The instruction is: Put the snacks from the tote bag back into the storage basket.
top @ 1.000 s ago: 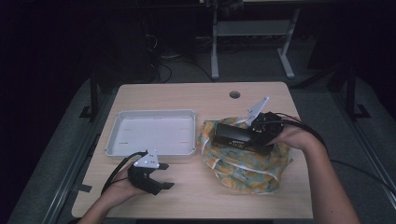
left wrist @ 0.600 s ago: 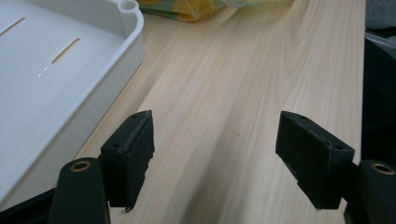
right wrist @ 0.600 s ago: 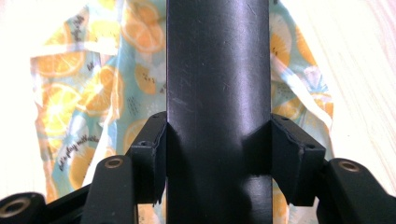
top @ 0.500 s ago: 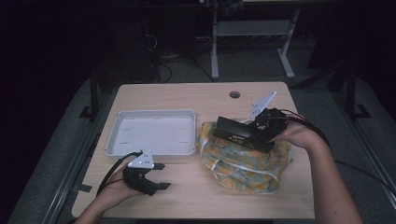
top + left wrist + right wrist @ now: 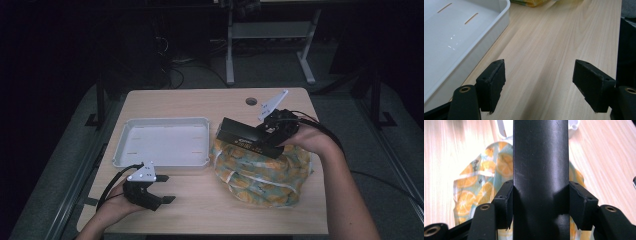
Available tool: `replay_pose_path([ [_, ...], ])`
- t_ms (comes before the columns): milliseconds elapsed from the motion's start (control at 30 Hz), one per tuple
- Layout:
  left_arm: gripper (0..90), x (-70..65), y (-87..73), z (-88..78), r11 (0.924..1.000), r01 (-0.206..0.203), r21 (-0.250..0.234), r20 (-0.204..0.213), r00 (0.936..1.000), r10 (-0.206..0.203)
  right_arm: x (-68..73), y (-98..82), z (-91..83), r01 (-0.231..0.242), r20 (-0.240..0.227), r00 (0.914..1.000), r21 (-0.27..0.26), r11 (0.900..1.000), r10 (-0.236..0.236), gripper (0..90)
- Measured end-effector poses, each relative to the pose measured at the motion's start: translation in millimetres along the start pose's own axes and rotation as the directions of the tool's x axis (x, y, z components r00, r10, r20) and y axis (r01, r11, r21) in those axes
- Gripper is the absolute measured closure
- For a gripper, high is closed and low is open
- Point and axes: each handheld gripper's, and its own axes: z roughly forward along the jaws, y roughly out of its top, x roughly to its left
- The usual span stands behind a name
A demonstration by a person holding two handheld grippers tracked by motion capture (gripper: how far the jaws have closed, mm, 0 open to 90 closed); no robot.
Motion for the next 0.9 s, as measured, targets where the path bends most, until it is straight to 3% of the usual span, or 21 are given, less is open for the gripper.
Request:
replay_pose_path([
  [133,23.5,-0.6,-0.6,-0.5,1.0,-0.002,0.003,0.004,1.0,0.002,0.1,10.5,0.6,0.009,-0.003,1.0,-0.014,1.0,-0.009,42.7],
  [267,22.1,-4.0,-1.4,-2.1,0.9994,0.029,-0.022,0.051,0.9983,-0.027,0.6,21.0,3.7,0.01,-0.013,0.9999,-0.008,1.0,-0.01,42.7],
  [533,22.0,-5.2,-13.4,-7.0,0.9991,0.04,-0.013,0.033,0.9987,-0.04,0.2,40.0,8.0,0.024,-0.014,0.9996,-0.015,1.0,-0.024,42.7],
  [733,22.0,-4.4,-13.3,-7.9,1.0,0.005,0.001,0.015,0.9999,-0.005,2.0,56.7,16.1,0.061,-0.014,0.998,-0.025,0.998,-0.062,42.7],
  [900,22.0,-2.2,-16.5,-9.2,1.0,0.006,0.001,0.013,0.9999,-0.006,2.4,69.2,25.8,0.074,-0.02,0.997,-0.026,0.997,-0.075,42.7],
])
